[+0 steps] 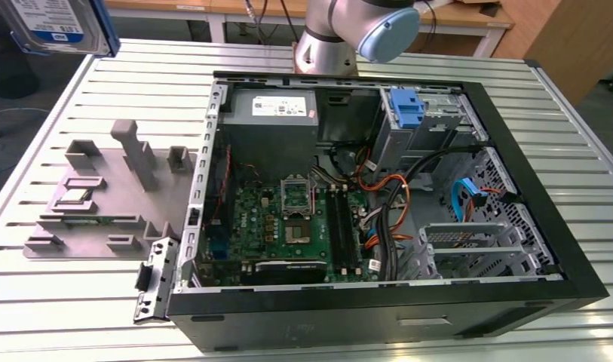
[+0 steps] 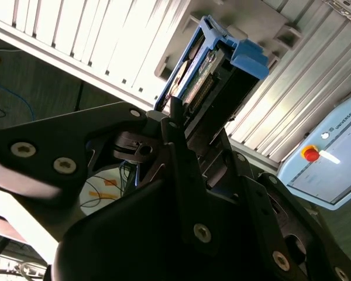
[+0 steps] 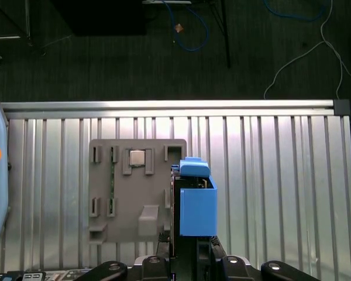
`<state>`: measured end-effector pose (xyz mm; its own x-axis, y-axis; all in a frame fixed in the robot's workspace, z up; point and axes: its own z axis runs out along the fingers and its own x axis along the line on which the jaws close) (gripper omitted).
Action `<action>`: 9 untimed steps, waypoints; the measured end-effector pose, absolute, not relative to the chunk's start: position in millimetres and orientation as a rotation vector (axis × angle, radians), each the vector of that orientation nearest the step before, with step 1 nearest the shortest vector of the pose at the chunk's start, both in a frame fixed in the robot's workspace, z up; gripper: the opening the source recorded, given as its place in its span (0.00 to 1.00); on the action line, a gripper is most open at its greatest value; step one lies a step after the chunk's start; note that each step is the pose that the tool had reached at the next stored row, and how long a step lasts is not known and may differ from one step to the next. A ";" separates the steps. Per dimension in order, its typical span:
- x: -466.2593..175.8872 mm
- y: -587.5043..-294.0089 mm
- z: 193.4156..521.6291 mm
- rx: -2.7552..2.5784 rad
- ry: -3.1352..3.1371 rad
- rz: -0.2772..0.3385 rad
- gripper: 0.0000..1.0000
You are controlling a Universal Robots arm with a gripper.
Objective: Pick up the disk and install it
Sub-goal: 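Pick up the disk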
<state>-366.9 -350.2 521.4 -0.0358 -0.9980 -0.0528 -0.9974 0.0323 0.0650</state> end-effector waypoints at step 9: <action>-363.7 -350.2 521.4 2.176 -2.252 -0.131 0.35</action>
